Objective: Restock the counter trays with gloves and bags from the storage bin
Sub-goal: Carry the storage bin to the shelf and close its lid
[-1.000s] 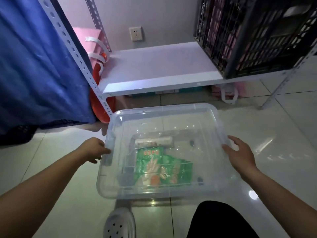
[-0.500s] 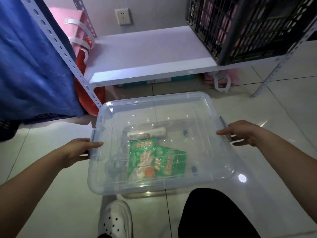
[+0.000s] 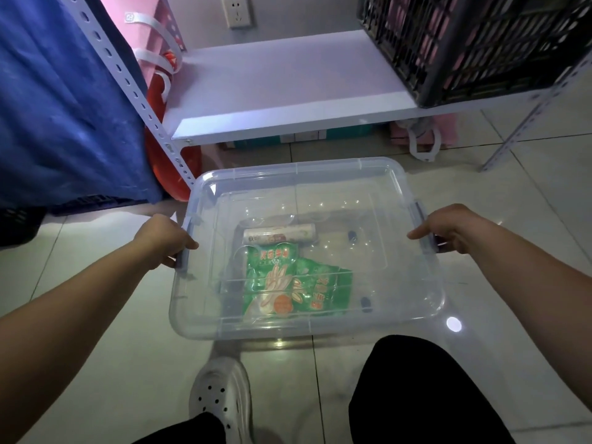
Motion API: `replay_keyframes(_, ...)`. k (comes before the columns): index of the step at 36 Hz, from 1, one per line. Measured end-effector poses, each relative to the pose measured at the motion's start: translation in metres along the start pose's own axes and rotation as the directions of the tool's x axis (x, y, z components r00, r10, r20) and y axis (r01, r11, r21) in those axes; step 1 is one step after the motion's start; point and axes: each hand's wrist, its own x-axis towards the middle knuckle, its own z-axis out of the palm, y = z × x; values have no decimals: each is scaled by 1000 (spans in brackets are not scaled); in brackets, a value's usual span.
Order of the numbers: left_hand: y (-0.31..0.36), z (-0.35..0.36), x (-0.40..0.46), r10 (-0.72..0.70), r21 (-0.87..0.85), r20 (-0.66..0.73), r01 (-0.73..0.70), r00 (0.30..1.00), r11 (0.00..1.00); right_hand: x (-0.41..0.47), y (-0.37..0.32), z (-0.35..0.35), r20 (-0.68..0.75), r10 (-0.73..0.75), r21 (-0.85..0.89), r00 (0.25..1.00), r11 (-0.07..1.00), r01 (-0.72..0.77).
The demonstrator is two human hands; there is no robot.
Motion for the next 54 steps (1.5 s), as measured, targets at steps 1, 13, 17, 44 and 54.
replay_keyframes(1, 0, -1, 0, -4, -6, 11, 4, 1000, 1000, -1, 0, 3, -30, -15, -6, 999, 1000, 15)
replay_keyframes(13, -14, -5, 4, -24, -77, 93, 31, 995, 997, -26, 33, 16, -213, -172, 164, 962, 964, 209)
replay_keyframes(17, -30, -10, 0, -120, -16, 211, 126, 970, 992, -31, 55, 14, -33, -3, 351, 999, 936, 14)
replay_keyframes(44, -67, -44, -60, 145, -602, 601, 327, 786, 729, -60, 54, -38, 391, -187, 494, 901, 869, -35)
replay_keyframes(54, -50, -98, -110, 303, -725, 528, 235, 793, 648, -104, 37, -79, 253, -511, 707, 821, 677, 204)
